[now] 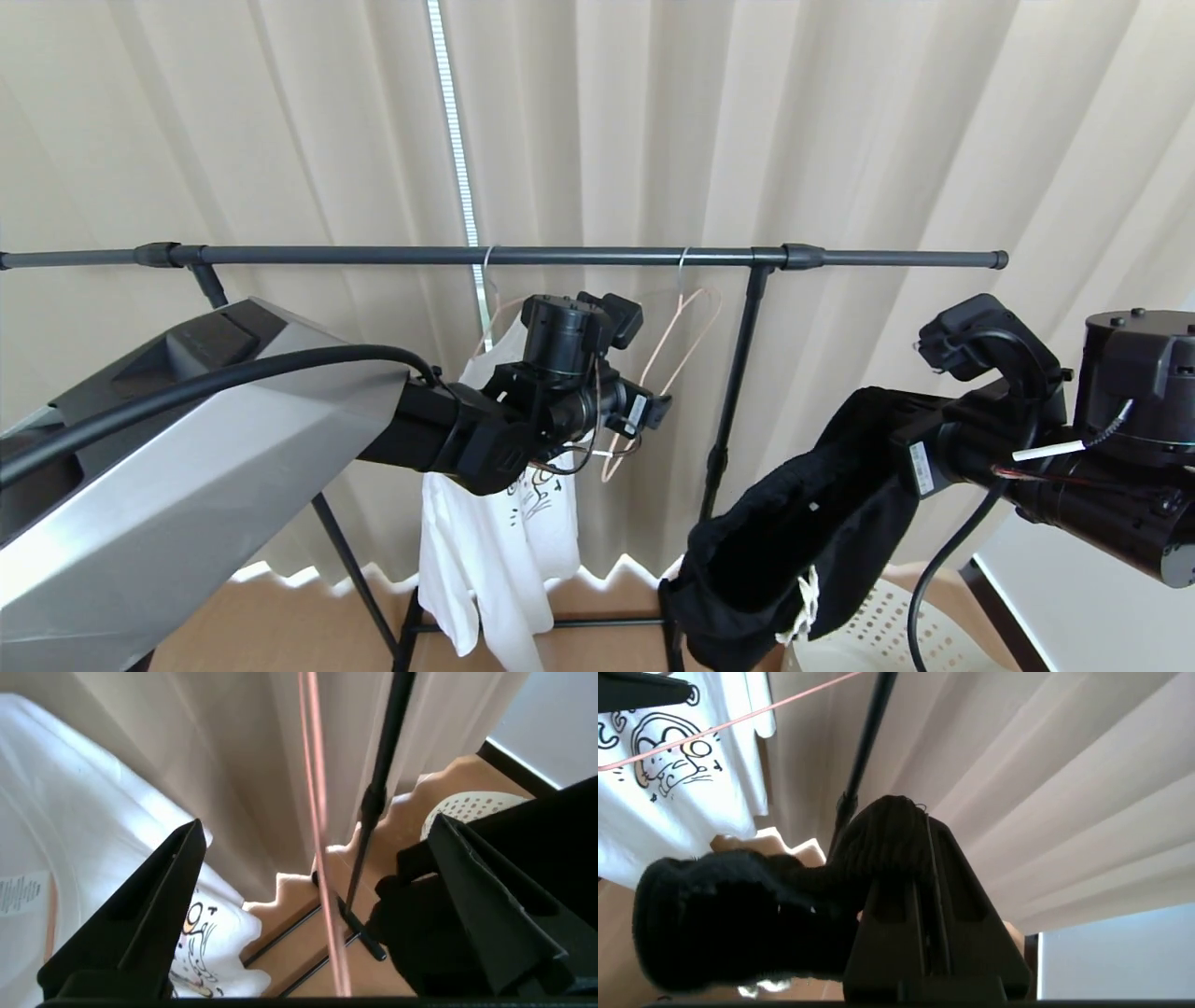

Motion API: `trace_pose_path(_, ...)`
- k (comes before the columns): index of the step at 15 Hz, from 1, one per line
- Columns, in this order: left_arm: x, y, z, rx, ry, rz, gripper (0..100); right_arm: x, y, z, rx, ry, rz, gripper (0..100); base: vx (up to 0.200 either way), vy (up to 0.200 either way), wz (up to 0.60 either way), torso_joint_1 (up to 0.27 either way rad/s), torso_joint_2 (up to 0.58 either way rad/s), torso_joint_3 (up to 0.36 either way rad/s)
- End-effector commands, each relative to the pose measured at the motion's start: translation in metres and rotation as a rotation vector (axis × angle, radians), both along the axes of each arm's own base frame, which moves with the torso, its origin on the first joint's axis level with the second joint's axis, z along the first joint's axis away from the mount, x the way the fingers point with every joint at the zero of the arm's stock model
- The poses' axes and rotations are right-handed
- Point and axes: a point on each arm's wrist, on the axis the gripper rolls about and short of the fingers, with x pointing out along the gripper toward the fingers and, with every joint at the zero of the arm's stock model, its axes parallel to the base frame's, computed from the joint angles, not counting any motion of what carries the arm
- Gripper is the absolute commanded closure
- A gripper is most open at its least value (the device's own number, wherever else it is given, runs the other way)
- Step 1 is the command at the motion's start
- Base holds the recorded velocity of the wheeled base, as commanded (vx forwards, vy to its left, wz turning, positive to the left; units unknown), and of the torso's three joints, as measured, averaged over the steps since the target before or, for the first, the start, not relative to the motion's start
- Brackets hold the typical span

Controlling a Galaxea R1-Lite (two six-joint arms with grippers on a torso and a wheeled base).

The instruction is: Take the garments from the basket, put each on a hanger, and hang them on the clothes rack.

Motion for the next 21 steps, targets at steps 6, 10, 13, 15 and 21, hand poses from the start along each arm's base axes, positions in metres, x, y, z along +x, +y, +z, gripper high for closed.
trace_pose_path(6,0.016,-0.015,-0.022,0.012,0.017,-0.002,0,0.000,-0.001,0.000,0.000,-0.002,-0.003,100,0.000,0.000,0.00,0.000,0.00,0.000)
trace_pose_path(10,0.021,-0.019,-0.026,0.007,0.013,-0.001,0,0.001,-0.001,0.000,0.000,-0.002,-0.005,100,0.000,0.000,0.00,0.000,0.00,0.000)
trace_pose_path(13,0.026,-0.022,-0.026,-0.016,0.007,0.014,0,0.001,-0.001,0.000,0.002,-0.002,-0.004,100,0.000,0.000,0.00,0.000,0.00,0.000)
trace_pose_path(15,0.026,-0.022,-0.023,-0.015,-0.001,0.031,100,0.001,-0.001,0.000,0.000,-0.002,-0.003,100,0.000,0.000,0.00,0.000,0.00,0.000)
trace_pose_path(21,0.028,-0.018,-0.018,-0.035,-0.008,0.055,100,0.001,-0.001,0.000,0.000,-0.001,-0.003,100,0.000,0.000,0.00,0.000,0.00,0.000)
